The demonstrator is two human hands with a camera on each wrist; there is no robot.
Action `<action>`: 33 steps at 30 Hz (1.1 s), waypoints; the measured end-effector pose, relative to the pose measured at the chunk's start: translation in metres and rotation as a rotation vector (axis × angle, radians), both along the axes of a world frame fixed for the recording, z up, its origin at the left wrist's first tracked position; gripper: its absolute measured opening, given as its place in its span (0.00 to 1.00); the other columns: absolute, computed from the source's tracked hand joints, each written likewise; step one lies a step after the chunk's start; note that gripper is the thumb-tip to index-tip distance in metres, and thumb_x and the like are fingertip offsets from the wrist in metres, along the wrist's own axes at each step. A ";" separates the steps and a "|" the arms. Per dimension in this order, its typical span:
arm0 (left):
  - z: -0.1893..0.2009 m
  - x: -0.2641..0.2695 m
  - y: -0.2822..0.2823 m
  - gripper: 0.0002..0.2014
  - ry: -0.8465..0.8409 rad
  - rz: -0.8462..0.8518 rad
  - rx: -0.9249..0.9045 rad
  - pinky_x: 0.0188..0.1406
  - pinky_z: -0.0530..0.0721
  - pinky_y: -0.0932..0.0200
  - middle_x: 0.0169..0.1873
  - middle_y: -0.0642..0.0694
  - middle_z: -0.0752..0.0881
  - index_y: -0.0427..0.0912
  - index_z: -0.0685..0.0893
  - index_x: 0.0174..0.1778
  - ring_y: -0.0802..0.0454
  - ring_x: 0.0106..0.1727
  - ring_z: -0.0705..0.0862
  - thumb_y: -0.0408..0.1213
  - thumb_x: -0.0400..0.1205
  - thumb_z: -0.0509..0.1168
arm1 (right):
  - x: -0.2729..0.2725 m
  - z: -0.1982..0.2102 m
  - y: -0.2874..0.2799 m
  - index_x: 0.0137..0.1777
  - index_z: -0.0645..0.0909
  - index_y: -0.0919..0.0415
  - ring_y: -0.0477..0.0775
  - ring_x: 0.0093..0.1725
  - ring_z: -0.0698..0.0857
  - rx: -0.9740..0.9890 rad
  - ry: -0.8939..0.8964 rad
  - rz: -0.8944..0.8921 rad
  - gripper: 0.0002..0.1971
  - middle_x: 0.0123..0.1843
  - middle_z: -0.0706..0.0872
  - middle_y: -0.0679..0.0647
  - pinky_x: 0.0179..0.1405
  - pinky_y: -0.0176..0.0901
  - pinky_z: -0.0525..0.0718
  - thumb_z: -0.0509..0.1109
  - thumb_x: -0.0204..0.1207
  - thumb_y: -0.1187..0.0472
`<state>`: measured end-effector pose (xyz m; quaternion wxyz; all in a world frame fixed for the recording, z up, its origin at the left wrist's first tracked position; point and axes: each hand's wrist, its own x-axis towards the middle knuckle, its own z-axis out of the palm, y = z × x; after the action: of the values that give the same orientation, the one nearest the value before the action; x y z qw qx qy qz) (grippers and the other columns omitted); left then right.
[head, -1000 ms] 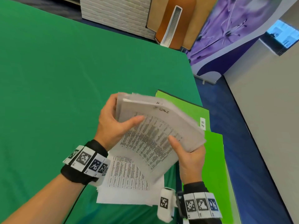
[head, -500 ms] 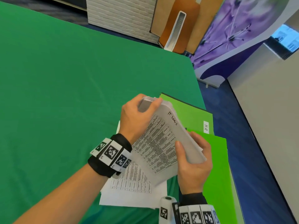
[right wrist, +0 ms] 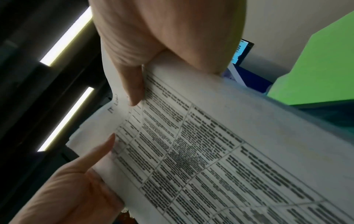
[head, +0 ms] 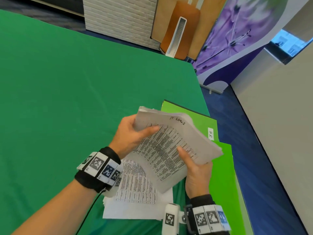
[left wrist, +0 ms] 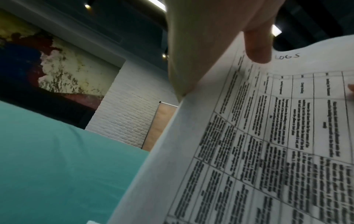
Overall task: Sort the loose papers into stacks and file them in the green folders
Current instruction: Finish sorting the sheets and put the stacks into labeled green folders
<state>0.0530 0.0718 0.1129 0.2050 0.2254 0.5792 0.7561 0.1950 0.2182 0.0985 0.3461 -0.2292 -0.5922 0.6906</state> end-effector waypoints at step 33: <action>-0.096 -0.062 0.104 0.09 0.026 -0.013 -0.844 0.48 0.88 0.45 0.40 0.43 0.90 0.42 0.80 0.44 0.44 0.42 0.89 0.44 0.82 0.69 | 0.024 -0.059 0.137 0.57 0.85 0.67 0.57 0.48 0.82 0.156 -0.512 -0.397 0.12 0.46 0.84 0.59 0.45 0.45 0.74 0.68 0.82 0.59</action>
<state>-0.0090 0.1756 0.0172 0.2767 0.1349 0.8393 0.4482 0.2190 0.3550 0.0399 0.3305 -0.4791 -0.6547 0.4823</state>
